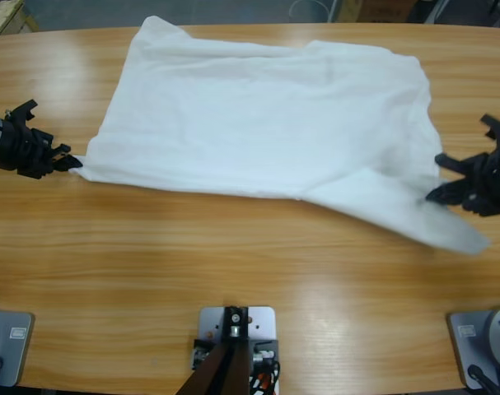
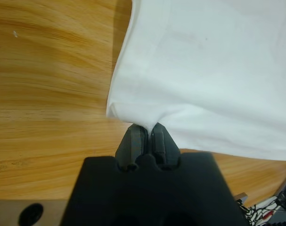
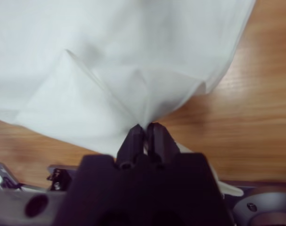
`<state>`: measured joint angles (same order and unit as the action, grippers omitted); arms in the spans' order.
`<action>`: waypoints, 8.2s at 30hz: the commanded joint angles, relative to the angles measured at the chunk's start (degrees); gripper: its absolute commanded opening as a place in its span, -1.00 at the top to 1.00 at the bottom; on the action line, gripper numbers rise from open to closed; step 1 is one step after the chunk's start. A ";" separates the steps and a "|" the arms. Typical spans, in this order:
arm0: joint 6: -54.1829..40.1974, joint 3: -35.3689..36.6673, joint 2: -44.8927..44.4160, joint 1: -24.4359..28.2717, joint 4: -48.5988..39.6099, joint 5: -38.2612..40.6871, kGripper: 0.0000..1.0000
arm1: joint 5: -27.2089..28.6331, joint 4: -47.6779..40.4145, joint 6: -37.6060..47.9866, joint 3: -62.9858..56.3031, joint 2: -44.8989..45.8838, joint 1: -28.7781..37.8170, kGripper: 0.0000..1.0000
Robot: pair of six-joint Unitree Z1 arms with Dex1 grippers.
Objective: Fold clothes
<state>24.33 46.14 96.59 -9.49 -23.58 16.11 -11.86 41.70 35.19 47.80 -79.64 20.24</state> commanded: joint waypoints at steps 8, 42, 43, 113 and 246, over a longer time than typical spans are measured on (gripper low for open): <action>-2.69 6.49 -0.92 2.55 -4.44 2.26 1.00 | 0.70 4.73 -9.10 10.31 -6.63 -4.99 1.00; -5.97 24.18 16.68 3.43 -14.00 5.95 1.00 | 0.97 4.01 -18.31 22.07 -24.39 -10.75 1.00; -6.04 24.53 17.05 3.43 -14.04 5.95 1.00 | 0.97 4.01 -18.38 22.44 -24.85 -10.75 1.00; -7.71 28.48 23.38 3.08 -18.52 7.88 1.00 | 0.88 4.27 -19.45 24.80 -28.71 -11.54 1.00; -12.90 22.51 16.66 -6.59 -13.33 1.03 -1.00 | -9.09 33.71 -30.93 88.75 -67.93 20.10 -1.00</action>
<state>12.09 70.07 109.82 -16.50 -37.49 17.56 -23.61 73.43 5.68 133.23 -142.09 40.92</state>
